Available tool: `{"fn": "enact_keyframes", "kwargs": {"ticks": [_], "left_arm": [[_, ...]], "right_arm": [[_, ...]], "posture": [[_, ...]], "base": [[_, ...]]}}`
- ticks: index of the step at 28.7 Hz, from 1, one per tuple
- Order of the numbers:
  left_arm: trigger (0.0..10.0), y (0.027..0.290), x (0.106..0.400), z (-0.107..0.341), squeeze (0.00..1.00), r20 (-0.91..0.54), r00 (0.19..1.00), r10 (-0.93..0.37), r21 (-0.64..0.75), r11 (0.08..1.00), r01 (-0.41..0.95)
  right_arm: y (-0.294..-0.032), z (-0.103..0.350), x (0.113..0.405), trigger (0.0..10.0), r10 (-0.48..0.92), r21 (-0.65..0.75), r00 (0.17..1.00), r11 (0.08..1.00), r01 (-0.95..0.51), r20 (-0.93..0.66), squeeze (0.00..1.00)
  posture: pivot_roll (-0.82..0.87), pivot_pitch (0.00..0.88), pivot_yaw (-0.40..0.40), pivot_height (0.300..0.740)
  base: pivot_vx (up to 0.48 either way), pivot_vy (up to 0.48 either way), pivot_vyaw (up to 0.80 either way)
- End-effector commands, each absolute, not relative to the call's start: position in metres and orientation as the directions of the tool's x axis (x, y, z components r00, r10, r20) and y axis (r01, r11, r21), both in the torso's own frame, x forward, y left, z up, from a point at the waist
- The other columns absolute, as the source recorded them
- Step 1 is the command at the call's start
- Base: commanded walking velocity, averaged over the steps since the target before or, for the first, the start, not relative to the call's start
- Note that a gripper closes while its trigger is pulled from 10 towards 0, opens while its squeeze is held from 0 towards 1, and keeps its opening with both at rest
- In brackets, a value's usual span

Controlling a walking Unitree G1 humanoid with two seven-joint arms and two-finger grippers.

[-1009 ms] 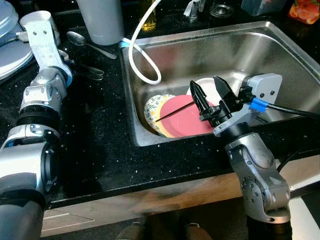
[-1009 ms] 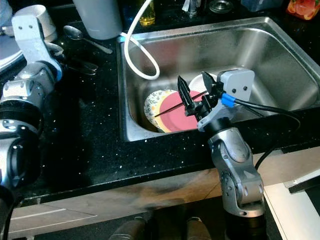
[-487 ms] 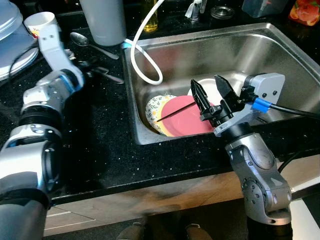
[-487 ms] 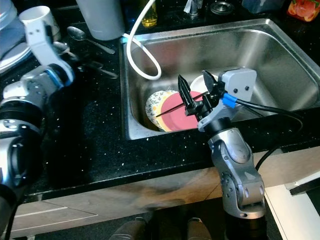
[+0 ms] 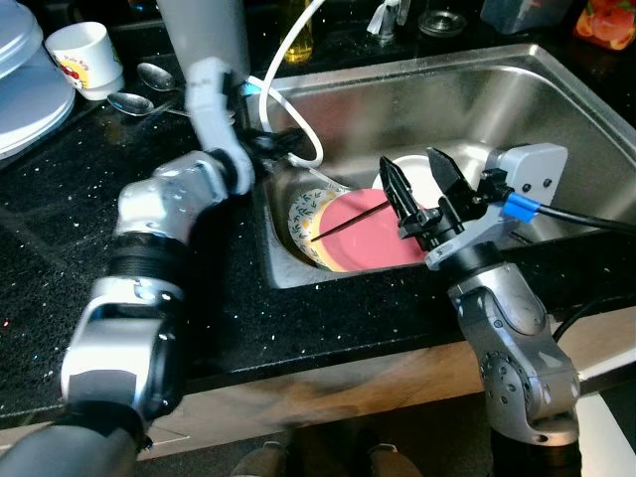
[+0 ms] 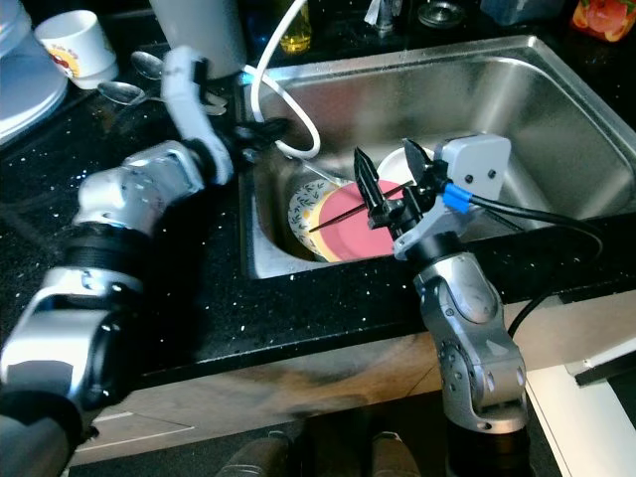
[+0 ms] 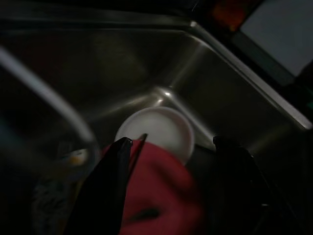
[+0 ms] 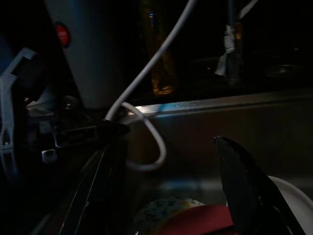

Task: Kitchen organization

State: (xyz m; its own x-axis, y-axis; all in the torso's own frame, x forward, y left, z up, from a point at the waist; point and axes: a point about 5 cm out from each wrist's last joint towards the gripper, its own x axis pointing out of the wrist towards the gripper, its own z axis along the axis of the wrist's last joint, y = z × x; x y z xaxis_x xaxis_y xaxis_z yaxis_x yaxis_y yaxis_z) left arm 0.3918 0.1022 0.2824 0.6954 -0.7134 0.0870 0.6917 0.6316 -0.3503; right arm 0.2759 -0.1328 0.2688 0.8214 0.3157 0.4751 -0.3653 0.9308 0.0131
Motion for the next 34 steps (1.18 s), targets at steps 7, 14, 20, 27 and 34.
{"fn": "enact_keyframes", "kwargs": {"ticks": [7, 14, 20, 27, 34], "left_arm": [[10.0, 0.13, 0.386, 0.321, 0.0, 0.292, 0.721, -0.628, -0.263, 0.673, 0.692], [10.0, 0.15, 0.395, 0.327, 0.0, 0.249, 0.827, -0.504, -0.197, 0.81, 0.553], [10.0, 0.168, 0.41, 0.312, 0.0, 0.15, 0.931, -0.333, -0.145, 0.924, 0.354], [10.0, 0.18, 0.417, 0.307, 0.0, 0.145, 0.967, -0.211, -0.1, 0.969, 0.227], [10.0, 0.186, 0.42, 0.31, 0.0, 0.183, 0.975, -0.129, -0.067, 0.987, 0.143]], "right_arm": [[-0.129, 0.268, 0.274, 10.0, 0.331, 0.018, 0.82, 0.923, -0.383, 0.468, 0.0], [-0.129, 0.27, 0.274, 10.0, 0.332, 0.019, 0.814, 0.922, -0.387, 0.476, 0.0], [-0.127, 0.268, 0.281, 10.0, 0.31, 0.021, 0.833, 0.933, -0.359, 0.458, 0.0], [-0.128, 0.265, 0.283, 10.0, 0.274, 0.036, 0.855, 0.946, -0.322, 0.44, 0.0], [-0.133, 0.268, 0.274, 10.0, 0.254, 0.052, 0.857, 0.95, -0.309, 0.449, 0.0]], "posture": [[0.07, 0.247, 0.082, 0.74], [0.07, 0.248, 0.082, 0.74], [0.08, 0.272, 0.092, 0.74], [0.08, 0.326, 0.097, 0.74], [0.06, 0.355, 0.103, 0.74]], "base": [[0.0, 0.0, 0.0], [0.0, 0.0, 0.0], [0.0, 0.0, 0.0], [0.0, 0.0, 0.0], [0.0, 0.0, 0.0]]}}
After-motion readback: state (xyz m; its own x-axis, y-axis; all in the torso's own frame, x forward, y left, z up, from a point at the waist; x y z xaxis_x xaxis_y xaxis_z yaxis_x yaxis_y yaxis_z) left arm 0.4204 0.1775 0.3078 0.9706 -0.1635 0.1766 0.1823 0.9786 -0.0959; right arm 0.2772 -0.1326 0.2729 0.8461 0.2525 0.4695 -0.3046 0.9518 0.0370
